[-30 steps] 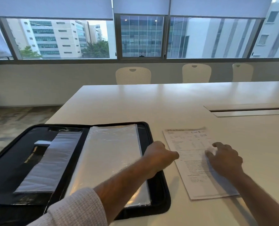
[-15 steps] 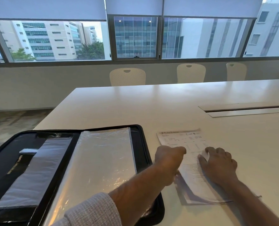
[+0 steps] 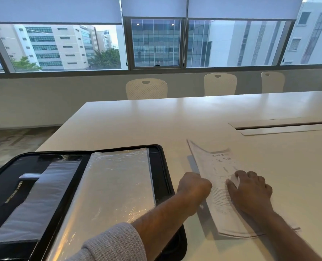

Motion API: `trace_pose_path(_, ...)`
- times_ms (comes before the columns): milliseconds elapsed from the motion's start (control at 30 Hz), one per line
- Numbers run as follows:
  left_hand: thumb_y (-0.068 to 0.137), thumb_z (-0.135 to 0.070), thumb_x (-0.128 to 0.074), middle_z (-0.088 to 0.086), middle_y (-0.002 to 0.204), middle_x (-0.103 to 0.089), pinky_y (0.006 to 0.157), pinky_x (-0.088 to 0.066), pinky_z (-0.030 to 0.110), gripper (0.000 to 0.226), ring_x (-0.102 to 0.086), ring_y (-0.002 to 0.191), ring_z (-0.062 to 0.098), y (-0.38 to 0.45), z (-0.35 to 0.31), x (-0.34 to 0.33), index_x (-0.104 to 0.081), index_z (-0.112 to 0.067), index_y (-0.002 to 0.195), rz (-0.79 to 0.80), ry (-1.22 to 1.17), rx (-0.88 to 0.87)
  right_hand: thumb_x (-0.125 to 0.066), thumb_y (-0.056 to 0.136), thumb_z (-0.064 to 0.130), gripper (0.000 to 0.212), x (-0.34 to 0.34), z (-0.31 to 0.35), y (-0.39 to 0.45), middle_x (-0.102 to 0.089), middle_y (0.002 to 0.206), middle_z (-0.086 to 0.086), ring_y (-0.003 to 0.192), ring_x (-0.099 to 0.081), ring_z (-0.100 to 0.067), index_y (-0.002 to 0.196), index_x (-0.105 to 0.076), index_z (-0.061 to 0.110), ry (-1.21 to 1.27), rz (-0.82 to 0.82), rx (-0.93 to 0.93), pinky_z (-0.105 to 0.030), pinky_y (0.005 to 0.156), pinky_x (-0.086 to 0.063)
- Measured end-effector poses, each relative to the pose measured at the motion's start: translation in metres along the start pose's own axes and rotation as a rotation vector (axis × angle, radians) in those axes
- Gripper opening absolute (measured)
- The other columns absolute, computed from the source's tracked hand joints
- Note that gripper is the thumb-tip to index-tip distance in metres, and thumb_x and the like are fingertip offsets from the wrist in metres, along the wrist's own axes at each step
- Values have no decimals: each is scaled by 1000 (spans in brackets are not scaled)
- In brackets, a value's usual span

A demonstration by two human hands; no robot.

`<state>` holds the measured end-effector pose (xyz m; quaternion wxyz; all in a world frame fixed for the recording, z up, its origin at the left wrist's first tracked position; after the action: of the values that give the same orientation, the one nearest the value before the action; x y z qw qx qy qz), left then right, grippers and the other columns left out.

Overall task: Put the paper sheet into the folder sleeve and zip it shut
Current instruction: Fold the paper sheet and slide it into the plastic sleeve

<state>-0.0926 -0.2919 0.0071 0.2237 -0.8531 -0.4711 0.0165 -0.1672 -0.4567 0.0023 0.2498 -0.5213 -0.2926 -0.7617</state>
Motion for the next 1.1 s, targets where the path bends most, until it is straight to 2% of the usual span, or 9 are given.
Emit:
trace_pose_path(167, 96, -11, -51, 7, 116, -68, 78, -61, 40, 26, -67, 99, 28, -4, 0, -12, -59, -17, 121, 80, -127, 0, -54, 89, 47, 44, 4, 1, -1, -55, 126, -9, 117, -46, -33, 125, -56, 21, 49, 3, -18, -44, 98, -33)
trace_pose_path(367, 99, -11, -49, 2, 108, -66, 56, -57, 27, 30, -66, 83, 19, -5, -1, -10, -53, -22, 126, 80, -253, -3, -65, 83, 49, 59, 10, -4, -1, -51, 137, -13, 127, -42, -36, 131, -53, 19, 208, 31, -130, -49, 104, -30)
trace_pose_path(600, 98, -8, -50, 2, 115, -66, 80, -60, 42, 31, -66, 101, 25, -5, -8, 21, -54, -26, 123, 135, -309, -72, -72, 79, 52, 80, 16, -9, 5, -52, 137, -21, 121, -50, -42, 139, -40, 9, 441, 35, -232, -54, 100, -41)
trace_pose_path(667, 98, -8, -51, 1, 113, -67, 84, -58, 45, 32, -66, 102, 25, -6, -10, 33, -55, -27, 123, 140, -319, -97, -74, 81, 43, 78, 14, -4, 3, -59, 129, -17, 100, -61, -34, 140, -38, 6, 706, 81, -261, -39, 78, -55)
trace_pose_path(733, 97, -8, -52, 2, 113, -69, 86, -57, 48, 31, -67, 103, 26, -6, -10, 46, -57, -26, 123, 148, -323, -115, -76, 82, 29, 67, 13, 2, 0, -67, 102, -7, 74, -66, -24, 133, -44, 1, 962, 158, -312, -22, 48, -52)
trace_pose_path(767, 97, -8, -52, 3, 114, -70, 88, -56, 50, 30, -67, 104, 28, -6, -9, 52, -58, -25, 121, 159, -331, -120, -77, 82, 25, 59, 12, 3, 0, -69, 91, -7, 68, -69, -26, 126, -50, -3, 1049, 221, -330, -23, 43, -53)
trace_pose_path(867, 98, -6, -51, 6, 113, -72, 89, -55, 53, 28, -69, 103, 30, -8, -8, 69, -59, -22, 119, 221, -373, -135, -75, 80, 17, 39, 8, 15, 0, -75, 94, -21, 78, -73, -40, 110, -63, -4, 1308, 476, -376, -45, 61, -61)
trace_pose_path(967, 97, -4, -50, 9, 111, -73, 84, -57, 51, 28, -70, 100, 31, -14, -9, 88, -59, -18, 120, 289, -390, -162, -69, 82, 11, 33, 5, 35, -5, -71, 108, -25, 87, -72, -42, 113, -64, 1, 1497, 683, -377, -50, 62, -60)
trace_pose_path(1100, 85, 0, -59, 16, 115, -70, 89, -54, 54, 43, -67, 105, 36, -18, -10, 114, -55, -13, 125, 354, -329, -204, -66, 86, 9, 42, 7, 63, -7, -67, 119, -25, 106, -65, -45, 127, -58, 5, 1496, 778, -217, -60, 83, -55)
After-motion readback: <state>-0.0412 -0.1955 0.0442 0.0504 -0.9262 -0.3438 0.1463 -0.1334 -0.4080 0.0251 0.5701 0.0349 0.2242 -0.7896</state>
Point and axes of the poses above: each hand's wrist, its own y-axis towards the middle knuckle, its own x-axis out of the back of the hand, z = x × y, the point moved 7 cm from there along y, towards the middle knuckle
